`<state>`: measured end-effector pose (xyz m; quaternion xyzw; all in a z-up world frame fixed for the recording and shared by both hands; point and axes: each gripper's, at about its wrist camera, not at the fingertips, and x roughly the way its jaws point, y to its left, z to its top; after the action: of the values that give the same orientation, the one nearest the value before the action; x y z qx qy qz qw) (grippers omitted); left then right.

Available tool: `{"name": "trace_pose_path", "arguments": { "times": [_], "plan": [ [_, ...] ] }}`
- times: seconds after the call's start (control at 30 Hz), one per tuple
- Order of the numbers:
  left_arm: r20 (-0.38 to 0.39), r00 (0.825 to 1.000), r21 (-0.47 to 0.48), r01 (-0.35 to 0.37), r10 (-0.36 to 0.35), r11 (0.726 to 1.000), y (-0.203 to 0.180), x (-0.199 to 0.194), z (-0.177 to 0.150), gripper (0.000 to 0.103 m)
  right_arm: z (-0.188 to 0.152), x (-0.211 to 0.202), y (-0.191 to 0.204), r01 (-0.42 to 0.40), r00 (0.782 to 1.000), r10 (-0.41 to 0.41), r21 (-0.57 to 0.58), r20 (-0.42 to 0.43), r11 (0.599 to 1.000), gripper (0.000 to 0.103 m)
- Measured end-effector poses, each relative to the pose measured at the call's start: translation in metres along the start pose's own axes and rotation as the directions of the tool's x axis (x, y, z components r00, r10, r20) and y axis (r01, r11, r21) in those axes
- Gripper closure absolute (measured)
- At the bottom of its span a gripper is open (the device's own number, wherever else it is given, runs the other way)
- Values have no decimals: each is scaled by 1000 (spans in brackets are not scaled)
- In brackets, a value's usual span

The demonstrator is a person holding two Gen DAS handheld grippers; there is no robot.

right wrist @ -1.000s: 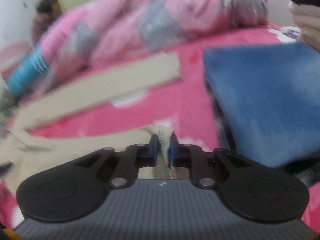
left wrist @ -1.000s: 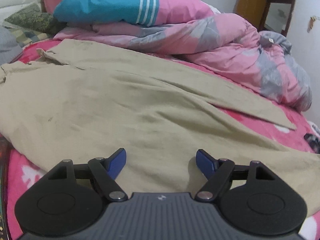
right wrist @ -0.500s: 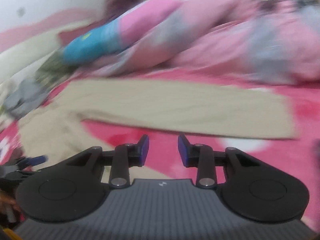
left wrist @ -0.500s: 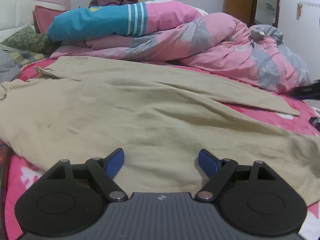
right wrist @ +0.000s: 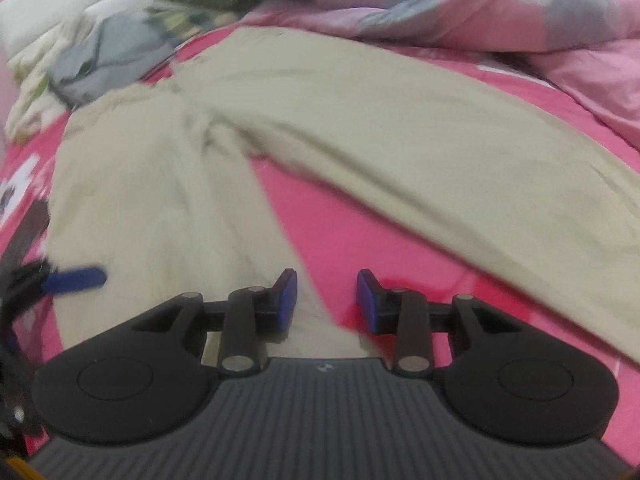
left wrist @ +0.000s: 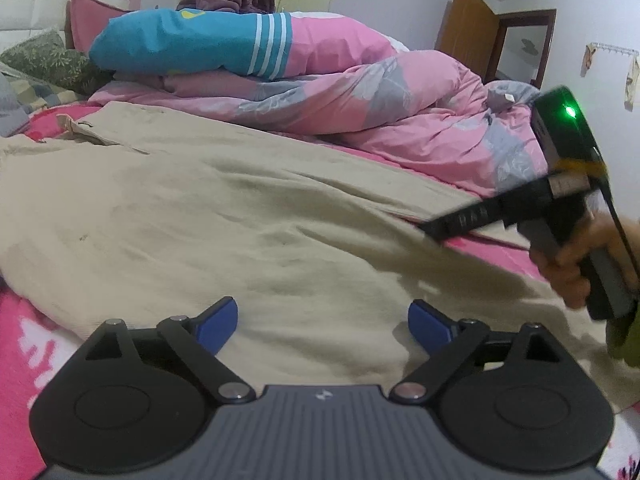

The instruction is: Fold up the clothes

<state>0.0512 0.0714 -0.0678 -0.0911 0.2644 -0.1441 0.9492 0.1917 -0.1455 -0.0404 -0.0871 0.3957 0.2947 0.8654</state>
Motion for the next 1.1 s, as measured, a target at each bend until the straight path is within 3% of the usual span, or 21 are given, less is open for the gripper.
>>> {"name": "trace_pose_path", "arguments": {
  "times": [0.17,0.37,0.43,0.5,0.63,0.77,0.83,0.9,0.93,0.97,1.1],
  "plan": [
    [7,1000,-15,15,-15,1000,2,1,0,9,-2,0,17,48,999,-48,-115,-2,992,71],
    [14,1000,-28,26,-26,999,5,0,0,9,15,16,19,-1,999,-5,-153,-39,988,73],
    [17,999,-32,30,-30,999,6,0,0,9,18,21,22,-34,998,26,-148,-54,988,91],
    [20,999,-36,34,-33,999,7,0,-1,9,18,22,30,-35,998,26,-187,-50,982,103],
    [21,999,-38,36,-35,999,7,0,-1,9,25,8,48,128,992,-118,-311,50,942,103],
    [17,999,-32,30,-29,999,7,1,-1,9,33,23,40,236,972,-222,-322,81,917,103],
    [16,1000,-30,27,-27,999,6,1,-1,9,29,42,29,210,977,-209,-273,32,939,101],
    [15,1000,-27,25,-25,999,6,1,-1,9,28,43,13,176,984,-170,-182,48,967,99],
    [15,1000,-26,25,-25,999,6,1,-1,9,32,35,1,169,985,-163,-113,54,979,89],
    [14,1000,-26,25,-25,999,6,1,-1,9,35,24,-15,177,983,-175,-25,61,984,86],
    [14,1000,-25,24,-24,999,6,1,-1,9,27,-45,-77,212,957,-252,244,144,946,83]
  ]
}}
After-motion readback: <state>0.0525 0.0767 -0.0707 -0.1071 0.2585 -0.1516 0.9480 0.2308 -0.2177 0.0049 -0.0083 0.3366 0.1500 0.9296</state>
